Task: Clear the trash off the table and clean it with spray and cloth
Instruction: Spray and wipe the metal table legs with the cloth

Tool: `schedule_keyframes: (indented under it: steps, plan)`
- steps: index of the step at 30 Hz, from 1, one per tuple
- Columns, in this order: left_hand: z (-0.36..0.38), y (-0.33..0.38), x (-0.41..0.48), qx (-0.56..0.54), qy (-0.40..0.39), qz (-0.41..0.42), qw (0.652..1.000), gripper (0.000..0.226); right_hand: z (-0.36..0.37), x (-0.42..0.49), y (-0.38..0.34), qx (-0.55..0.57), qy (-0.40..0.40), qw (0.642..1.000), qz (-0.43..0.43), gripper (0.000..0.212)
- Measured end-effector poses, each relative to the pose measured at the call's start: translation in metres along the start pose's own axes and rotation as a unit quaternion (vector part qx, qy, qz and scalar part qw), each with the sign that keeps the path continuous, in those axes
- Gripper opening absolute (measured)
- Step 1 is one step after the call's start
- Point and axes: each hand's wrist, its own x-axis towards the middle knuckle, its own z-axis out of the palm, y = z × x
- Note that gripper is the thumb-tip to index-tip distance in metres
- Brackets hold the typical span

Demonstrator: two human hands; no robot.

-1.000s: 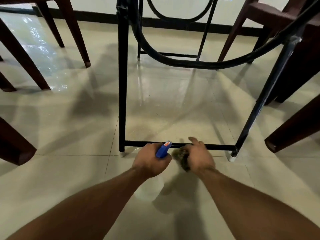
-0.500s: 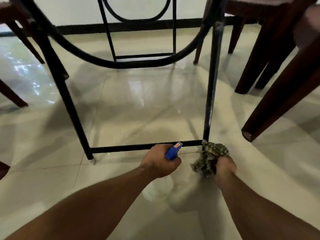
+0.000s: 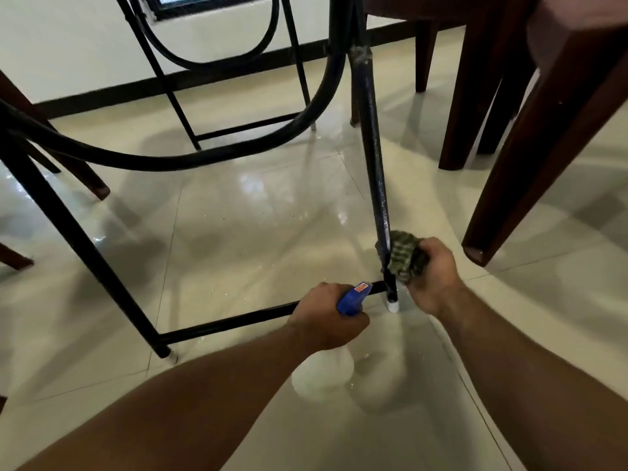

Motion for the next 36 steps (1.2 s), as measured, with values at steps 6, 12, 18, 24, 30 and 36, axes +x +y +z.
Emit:
schedule_keyframes:
  steps: [6,12,18,24,30,36]
  plan:
    - [-0.015,0.002,0.007,-0.014,0.055,0.015,0.998,0.019,0.04,0.005,-0.031,-0.296,0.004,0.952,0.074,0.048]
    - [-0.021,0.022,0.018,-0.095,0.088,0.009,0.992,0.024,0.07,0.003,-0.066,-0.275,-0.004,0.961,0.04,0.051]
    - [-0.04,0.057,0.021,-0.171,0.124,-0.02,0.977,0.036,0.091,-0.021,-0.094,-0.129,-0.044,0.991,-0.009,0.058]
    - [-0.065,0.078,0.025,-0.225,0.134,0.017,0.965,0.02,0.105,-0.021,-0.091,-0.287,0.052,0.957,0.0,0.045]
    - [-0.097,0.096,0.027,-0.254,0.169,0.018,0.952,0.03,0.166,-0.052,-0.143,-0.064,-0.084,0.992,-0.075,0.053]
    - [-0.129,0.1,0.026,-0.301,0.176,0.015,0.937,0.025,0.17,-0.058,-0.141,-0.232,0.016,0.968,-0.092,0.033]
